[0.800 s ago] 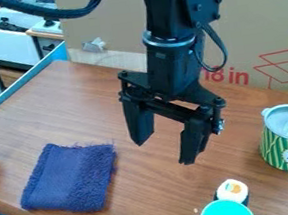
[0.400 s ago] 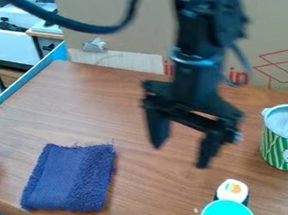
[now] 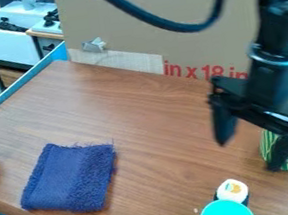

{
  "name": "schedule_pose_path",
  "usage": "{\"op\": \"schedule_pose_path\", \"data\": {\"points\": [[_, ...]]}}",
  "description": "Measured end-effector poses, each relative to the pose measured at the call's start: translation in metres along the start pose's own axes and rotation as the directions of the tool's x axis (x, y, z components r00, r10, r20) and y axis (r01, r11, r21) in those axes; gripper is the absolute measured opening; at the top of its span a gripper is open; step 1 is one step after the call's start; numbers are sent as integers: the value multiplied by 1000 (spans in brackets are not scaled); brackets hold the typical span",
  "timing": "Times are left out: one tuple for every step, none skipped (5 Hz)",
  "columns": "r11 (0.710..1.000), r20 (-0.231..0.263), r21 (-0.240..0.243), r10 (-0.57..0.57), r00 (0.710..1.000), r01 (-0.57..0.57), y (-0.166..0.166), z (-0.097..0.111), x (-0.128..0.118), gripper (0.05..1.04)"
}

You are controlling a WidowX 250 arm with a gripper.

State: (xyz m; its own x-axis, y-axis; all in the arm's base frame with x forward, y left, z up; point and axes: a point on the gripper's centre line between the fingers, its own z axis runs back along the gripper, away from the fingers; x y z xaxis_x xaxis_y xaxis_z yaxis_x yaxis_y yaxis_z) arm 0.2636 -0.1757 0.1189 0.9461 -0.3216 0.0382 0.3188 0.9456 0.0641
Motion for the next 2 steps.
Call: {"op": "schedule_pose_path", "data": {"points": [[999, 28, -39, -1, 1000, 2, -18, -4, 20, 1000], [996, 4, -88, 15, 1000, -15, -40, -7, 39, 1000]]}}
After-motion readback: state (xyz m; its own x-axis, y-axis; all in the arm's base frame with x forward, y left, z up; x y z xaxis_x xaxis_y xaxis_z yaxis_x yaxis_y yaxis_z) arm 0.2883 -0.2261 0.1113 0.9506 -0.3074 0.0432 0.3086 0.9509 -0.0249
